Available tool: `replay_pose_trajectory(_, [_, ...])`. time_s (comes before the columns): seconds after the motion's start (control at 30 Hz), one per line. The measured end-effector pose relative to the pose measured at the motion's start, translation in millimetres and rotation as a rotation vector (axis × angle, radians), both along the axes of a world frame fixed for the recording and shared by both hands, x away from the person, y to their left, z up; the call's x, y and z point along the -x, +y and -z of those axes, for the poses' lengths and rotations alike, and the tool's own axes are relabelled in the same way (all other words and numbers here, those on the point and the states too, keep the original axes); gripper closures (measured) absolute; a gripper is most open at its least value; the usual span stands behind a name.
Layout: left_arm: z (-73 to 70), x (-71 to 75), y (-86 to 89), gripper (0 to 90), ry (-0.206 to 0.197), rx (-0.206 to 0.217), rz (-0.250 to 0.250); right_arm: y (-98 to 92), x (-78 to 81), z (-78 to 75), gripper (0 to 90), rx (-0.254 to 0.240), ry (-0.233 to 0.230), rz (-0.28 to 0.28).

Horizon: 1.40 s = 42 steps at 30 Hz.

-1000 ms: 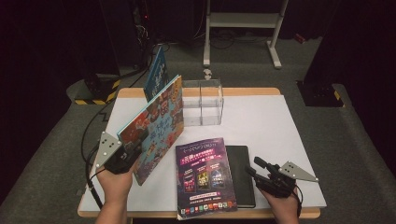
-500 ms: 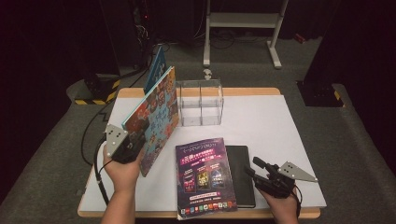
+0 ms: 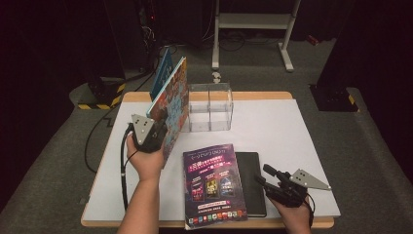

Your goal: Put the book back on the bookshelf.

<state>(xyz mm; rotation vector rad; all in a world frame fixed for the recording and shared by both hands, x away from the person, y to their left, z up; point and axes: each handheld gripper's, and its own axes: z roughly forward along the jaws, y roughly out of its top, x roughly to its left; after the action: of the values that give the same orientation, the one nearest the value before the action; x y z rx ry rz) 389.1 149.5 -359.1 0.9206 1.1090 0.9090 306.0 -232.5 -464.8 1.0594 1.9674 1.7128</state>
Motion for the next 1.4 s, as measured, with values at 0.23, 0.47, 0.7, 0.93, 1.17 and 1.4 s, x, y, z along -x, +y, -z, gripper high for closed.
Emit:
replay_pose_trajectory(0.23, [8.3,-18.5,-6.0,80.9,0.001,-0.007,-0.028,1.1,0.1,0.7,45.1,0.0,0.004,-0.008])
replay_pose_trajectory(0.47, [20.3,-31.4,-11.2,80.9,0.005,-0.015,-0.046,2.7,0.3,2.4,45.0,0.004,0.008,-0.015])
replay_pose_trajectory(0.7, [29.2,-36.6,-12.1,80.8,-0.003,-0.016,-0.057,3.5,0.8,3.8,45.0,0.004,0.013,-0.019])
replay_pose_trajectory(0.93, [37.6,-28.6,-8.1,80.2,0.0,-0.015,-0.054,6.2,1.2,5.2,45.0,0.01,0.017,-0.028])
replay_pose_trajectory(1.17, [42.2,-21.2,-3.1,79.5,0.048,-0.02,-0.03,8.8,1.7,5.6,44.9,0.016,0.017,-0.036])
replay_pose_trajectory(1.4, [40.4,-18.2,0.1,77.2,0.055,-0.004,-0.01,10.8,1.5,7.1,44.7,0.026,0.02,-0.037])
